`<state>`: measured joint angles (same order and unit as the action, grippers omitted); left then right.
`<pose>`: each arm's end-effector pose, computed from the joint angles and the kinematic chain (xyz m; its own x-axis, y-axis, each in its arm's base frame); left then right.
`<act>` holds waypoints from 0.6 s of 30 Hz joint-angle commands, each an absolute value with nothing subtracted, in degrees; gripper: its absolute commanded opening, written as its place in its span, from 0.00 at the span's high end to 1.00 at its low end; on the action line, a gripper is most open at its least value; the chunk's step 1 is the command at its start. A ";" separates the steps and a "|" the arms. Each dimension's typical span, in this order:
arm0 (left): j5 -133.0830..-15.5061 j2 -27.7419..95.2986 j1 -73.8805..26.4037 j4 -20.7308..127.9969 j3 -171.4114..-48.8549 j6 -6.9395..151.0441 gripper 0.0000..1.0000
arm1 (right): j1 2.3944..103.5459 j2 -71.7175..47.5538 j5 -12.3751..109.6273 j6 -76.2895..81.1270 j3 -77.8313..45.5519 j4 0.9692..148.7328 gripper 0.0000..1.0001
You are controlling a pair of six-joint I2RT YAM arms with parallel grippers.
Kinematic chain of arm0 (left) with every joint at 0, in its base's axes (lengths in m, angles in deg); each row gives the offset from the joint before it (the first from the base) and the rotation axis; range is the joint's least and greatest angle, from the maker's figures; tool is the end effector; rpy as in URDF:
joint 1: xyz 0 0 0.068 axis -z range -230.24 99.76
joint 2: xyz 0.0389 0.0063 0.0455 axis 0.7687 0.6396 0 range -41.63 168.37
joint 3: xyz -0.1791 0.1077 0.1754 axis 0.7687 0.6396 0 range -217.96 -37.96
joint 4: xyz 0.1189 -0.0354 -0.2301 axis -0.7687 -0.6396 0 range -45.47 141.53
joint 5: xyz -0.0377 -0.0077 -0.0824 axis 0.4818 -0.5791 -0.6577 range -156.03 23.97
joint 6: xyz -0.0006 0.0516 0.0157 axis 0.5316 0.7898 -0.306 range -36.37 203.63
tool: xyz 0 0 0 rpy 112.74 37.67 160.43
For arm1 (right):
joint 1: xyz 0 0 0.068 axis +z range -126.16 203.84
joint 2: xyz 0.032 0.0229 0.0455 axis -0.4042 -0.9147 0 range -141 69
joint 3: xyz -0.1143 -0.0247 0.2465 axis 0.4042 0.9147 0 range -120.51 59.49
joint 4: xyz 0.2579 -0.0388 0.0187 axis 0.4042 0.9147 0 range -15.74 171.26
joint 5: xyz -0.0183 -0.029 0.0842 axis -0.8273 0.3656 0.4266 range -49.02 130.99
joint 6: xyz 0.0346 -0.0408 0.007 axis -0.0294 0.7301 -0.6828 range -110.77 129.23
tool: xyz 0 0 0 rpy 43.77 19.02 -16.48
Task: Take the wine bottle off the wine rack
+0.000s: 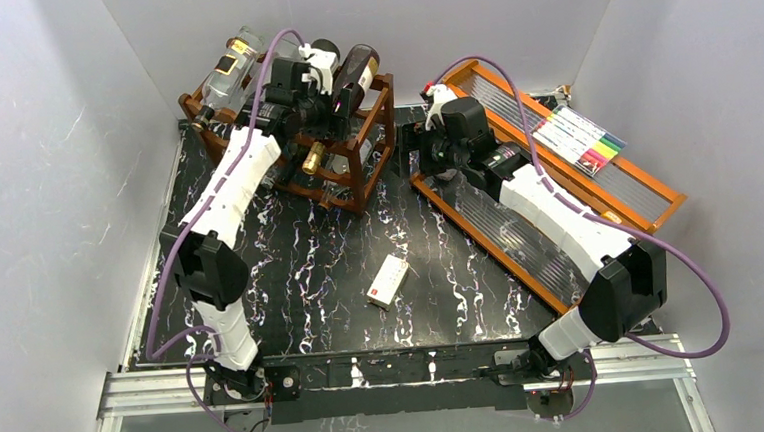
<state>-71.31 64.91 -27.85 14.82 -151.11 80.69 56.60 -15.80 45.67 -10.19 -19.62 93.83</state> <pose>0.3930 -0.1655 0.3994 -0.4864 0.1452 -0.8616 0.4284 0.8991 -0.0904 0.2885 0.1890 0.3650 -0.5384 0.0476 -0.8413 -0.4478 0.8296 0.3336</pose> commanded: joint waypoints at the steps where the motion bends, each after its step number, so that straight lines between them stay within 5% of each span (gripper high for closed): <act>1: -68.01 66.27 -27.08 13.88 -153.67 82.53 0.21 | 56.76 -12.73 45.56 -9.96 -20.24 91.46 0.02; 12: -66.37 70.25 -26.68 14.06 -155.61 82.68 0.11 | 56.76 -11.38 45.30 -9.37 -19.02 91.56 0.02; 18: -67.00 70.86 -26.66 14.68 -154.86 82.07 0.18 | 56.77 -11.24 44.53 -8.51 -18.81 91.48 0.02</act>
